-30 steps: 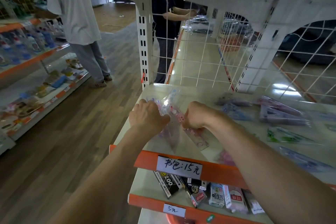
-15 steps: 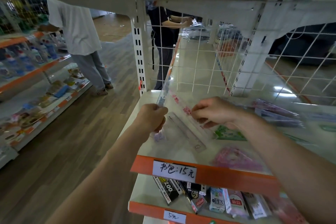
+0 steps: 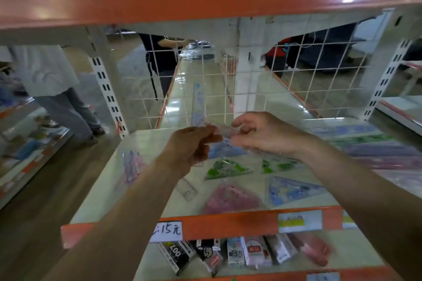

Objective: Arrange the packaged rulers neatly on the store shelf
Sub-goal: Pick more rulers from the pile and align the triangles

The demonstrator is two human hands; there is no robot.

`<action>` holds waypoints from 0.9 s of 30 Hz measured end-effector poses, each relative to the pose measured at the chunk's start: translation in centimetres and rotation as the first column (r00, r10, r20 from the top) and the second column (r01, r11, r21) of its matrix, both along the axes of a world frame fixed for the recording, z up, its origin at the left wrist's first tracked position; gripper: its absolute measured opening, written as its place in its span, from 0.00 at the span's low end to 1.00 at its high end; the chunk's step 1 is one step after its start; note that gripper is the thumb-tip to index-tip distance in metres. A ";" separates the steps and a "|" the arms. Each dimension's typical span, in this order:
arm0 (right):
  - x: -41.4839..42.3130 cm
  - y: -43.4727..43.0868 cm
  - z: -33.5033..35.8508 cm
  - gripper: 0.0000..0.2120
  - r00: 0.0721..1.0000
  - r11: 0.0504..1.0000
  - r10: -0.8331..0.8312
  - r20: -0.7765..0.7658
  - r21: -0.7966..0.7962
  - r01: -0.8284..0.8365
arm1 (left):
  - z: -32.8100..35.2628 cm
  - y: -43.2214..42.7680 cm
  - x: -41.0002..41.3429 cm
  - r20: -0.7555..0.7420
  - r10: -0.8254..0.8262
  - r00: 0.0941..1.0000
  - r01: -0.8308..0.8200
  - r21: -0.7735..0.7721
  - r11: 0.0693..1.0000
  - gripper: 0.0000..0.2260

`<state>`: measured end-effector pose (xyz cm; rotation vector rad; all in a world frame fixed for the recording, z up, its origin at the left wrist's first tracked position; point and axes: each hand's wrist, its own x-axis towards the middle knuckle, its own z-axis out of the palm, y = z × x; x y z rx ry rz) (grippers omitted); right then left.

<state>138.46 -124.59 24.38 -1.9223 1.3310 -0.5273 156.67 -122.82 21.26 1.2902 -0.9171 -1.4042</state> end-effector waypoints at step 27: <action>-29.2 -2.4 -0.2 0.19 0.787 0.989 -0.096 -0.609 -0.150 0.005 | 0.4 -3.5 -22.5 0.645 -0.305 0.701 0.355 0.056 0.933 0.11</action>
